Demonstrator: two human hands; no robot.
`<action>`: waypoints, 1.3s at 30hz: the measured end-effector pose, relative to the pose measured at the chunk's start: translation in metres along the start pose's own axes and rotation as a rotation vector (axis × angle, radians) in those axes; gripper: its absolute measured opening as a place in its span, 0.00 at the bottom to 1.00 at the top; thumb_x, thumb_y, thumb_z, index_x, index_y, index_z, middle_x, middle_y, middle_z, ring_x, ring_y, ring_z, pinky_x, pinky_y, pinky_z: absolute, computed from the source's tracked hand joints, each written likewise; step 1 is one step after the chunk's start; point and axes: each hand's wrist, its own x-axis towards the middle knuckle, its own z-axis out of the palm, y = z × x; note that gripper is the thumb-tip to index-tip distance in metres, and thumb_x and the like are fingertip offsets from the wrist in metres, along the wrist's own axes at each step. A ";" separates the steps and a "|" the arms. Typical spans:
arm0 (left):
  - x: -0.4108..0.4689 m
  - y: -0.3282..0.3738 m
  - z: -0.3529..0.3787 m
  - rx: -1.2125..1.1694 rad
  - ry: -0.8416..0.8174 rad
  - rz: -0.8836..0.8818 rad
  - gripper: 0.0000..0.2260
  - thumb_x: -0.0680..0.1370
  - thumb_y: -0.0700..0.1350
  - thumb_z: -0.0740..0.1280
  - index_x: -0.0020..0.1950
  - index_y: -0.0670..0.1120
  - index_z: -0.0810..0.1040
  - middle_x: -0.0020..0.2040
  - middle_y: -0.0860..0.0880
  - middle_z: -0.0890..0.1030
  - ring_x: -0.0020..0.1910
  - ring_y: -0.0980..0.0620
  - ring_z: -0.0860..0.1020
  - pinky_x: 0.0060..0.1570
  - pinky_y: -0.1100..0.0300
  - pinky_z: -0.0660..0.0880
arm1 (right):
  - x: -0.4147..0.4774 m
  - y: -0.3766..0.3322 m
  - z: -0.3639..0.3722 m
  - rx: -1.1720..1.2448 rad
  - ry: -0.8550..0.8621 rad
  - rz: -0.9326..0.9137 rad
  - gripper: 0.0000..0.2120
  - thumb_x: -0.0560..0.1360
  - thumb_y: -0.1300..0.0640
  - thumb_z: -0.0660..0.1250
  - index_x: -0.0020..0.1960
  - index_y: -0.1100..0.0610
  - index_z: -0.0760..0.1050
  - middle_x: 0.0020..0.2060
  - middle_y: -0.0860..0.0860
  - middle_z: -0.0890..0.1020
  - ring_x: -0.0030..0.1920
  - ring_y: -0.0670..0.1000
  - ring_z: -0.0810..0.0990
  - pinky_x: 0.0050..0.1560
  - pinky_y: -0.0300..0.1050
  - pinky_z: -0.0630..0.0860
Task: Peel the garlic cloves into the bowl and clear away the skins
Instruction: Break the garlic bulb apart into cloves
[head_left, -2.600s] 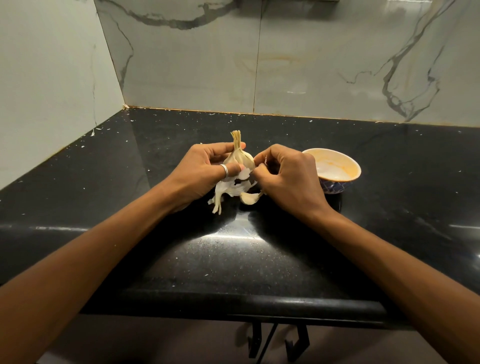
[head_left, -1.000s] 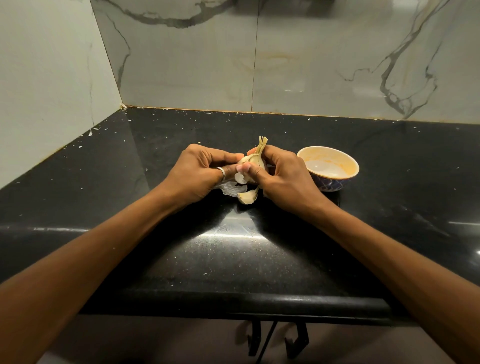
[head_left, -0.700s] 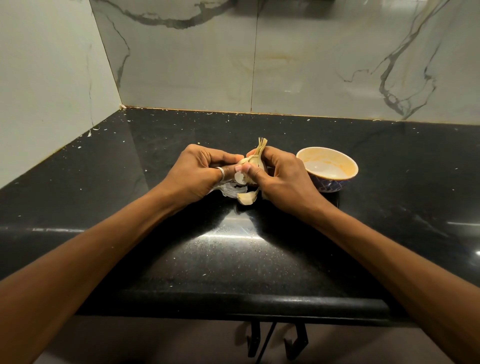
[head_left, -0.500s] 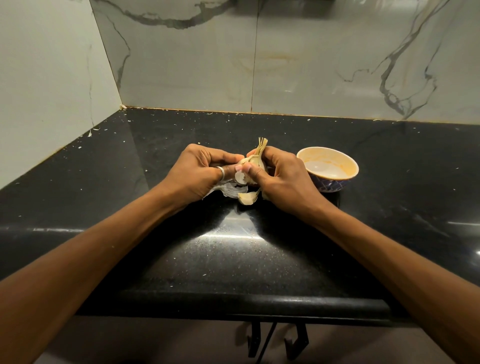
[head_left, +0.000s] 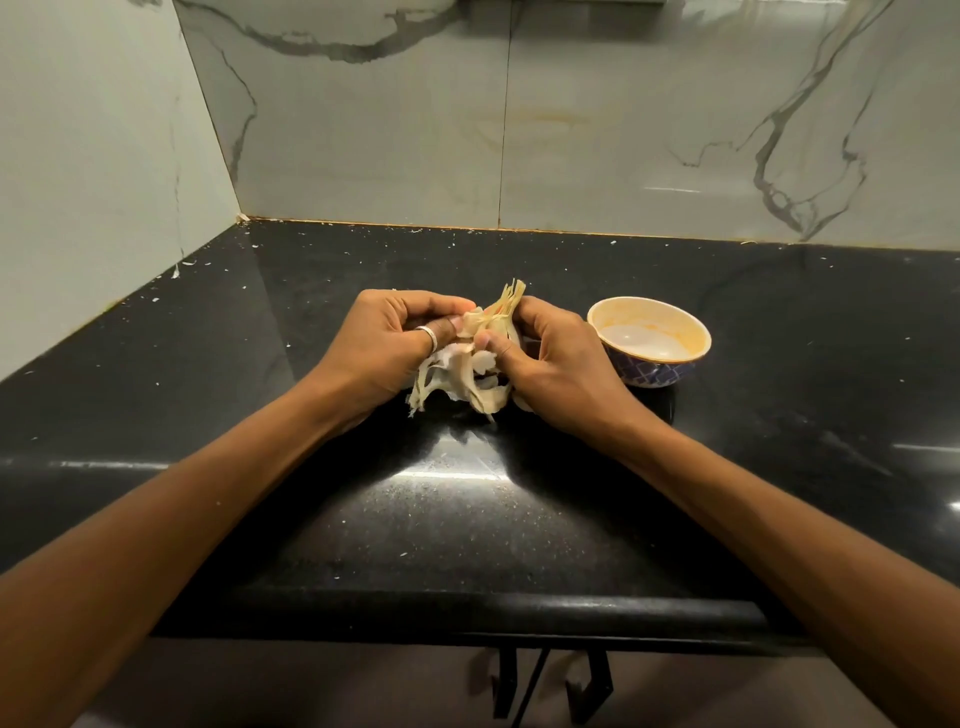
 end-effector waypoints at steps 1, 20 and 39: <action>0.000 0.000 0.000 0.005 0.006 -0.001 0.08 0.78 0.33 0.69 0.55 0.40 0.84 0.47 0.45 0.87 0.46 0.51 0.86 0.45 0.62 0.82 | 0.000 0.000 0.000 -0.009 0.002 0.001 0.15 0.76 0.46 0.68 0.57 0.54 0.81 0.48 0.47 0.86 0.50 0.50 0.85 0.52 0.58 0.81; 0.010 -0.012 -0.003 0.157 0.191 0.001 0.09 0.77 0.34 0.71 0.51 0.47 0.86 0.45 0.47 0.87 0.45 0.51 0.86 0.52 0.52 0.83 | 0.006 0.005 -0.003 0.060 -0.006 0.046 0.13 0.78 0.48 0.70 0.61 0.50 0.78 0.51 0.46 0.85 0.54 0.48 0.84 0.57 0.56 0.81; 0.004 -0.005 -0.003 0.080 -0.065 0.080 0.10 0.78 0.40 0.71 0.59 0.42 0.84 0.51 0.47 0.87 0.52 0.50 0.85 0.55 0.56 0.82 | 0.003 0.004 -0.009 0.355 -0.135 0.046 0.14 0.83 0.64 0.62 0.67 0.61 0.77 0.58 0.56 0.84 0.61 0.56 0.83 0.65 0.57 0.78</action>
